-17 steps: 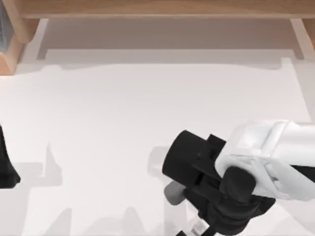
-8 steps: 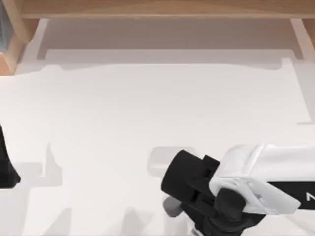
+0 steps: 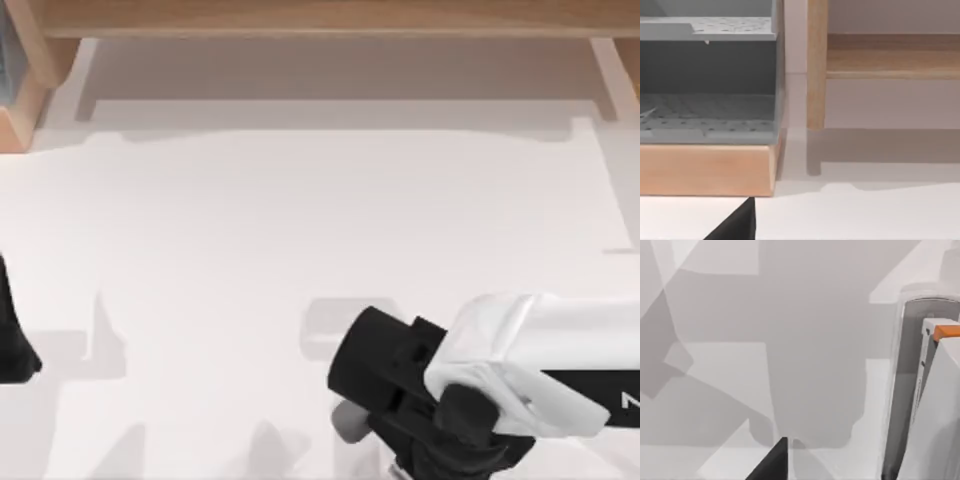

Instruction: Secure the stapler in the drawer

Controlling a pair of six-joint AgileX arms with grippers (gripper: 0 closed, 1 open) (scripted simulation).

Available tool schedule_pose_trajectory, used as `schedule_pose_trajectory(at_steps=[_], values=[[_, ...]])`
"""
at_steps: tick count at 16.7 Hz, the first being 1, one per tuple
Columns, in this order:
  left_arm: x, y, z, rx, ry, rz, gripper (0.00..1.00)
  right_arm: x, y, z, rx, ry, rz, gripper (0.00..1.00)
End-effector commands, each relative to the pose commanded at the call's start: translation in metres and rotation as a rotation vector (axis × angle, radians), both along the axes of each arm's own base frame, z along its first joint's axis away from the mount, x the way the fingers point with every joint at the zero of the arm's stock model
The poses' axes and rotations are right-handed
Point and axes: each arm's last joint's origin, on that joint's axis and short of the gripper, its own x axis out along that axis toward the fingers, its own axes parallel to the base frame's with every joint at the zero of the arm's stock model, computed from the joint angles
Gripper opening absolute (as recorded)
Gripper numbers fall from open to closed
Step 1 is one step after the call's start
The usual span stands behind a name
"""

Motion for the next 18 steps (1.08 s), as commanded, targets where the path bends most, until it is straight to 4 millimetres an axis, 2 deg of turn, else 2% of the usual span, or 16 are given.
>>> schedule_pose_trajectory(at_steps=[8, 18], values=[[0.0000, 0.0000, 0.0000, 0.000, 0.000, 0.000, 1.00, 0.0000, 0.0000, 0.0000, 0.000, 0.000, 0.000, 0.02], [0.0000, 0.0000, 0.0000, 0.000, 0.000, 0.000, 1.00, 0.0002, -0.0001, 0.0005, 0.001, 0.000, -0.002, 0.00]])
